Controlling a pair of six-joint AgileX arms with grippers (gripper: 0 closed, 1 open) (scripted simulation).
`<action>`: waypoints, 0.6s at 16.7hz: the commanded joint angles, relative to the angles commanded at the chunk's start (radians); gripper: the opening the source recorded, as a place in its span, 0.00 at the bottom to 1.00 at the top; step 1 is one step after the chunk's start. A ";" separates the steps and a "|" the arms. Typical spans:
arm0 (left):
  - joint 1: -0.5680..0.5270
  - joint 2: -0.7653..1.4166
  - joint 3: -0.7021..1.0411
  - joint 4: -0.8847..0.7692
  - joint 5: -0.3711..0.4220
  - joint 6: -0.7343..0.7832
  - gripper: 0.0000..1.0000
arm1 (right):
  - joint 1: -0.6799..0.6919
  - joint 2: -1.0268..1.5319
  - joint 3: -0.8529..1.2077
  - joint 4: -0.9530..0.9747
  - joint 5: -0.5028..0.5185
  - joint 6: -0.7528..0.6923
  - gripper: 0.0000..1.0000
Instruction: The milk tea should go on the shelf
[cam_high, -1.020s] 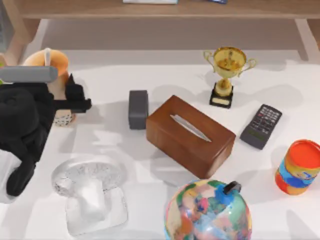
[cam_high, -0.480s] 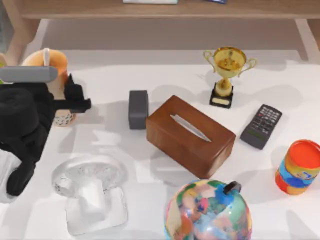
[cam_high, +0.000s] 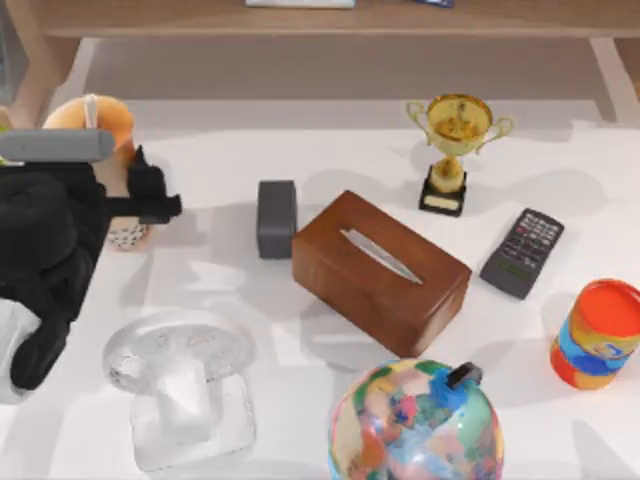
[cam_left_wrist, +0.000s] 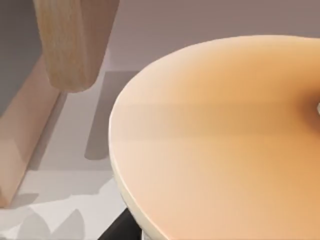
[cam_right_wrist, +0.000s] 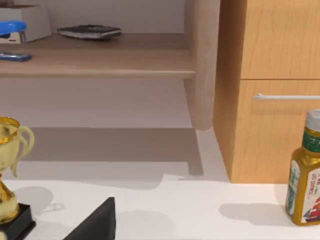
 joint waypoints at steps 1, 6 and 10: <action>0.000 -0.011 0.001 -0.013 0.000 0.000 0.00 | 0.000 0.000 0.000 0.000 0.000 0.000 1.00; 0.000 -0.025 0.000 -0.032 -0.001 0.001 0.00 | 0.000 0.000 0.000 0.000 0.000 0.000 1.00; -0.019 -0.068 0.057 -0.040 0.009 -0.010 0.00 | 0.000 0.000 0.000 0.000 0.000 0.000 1.00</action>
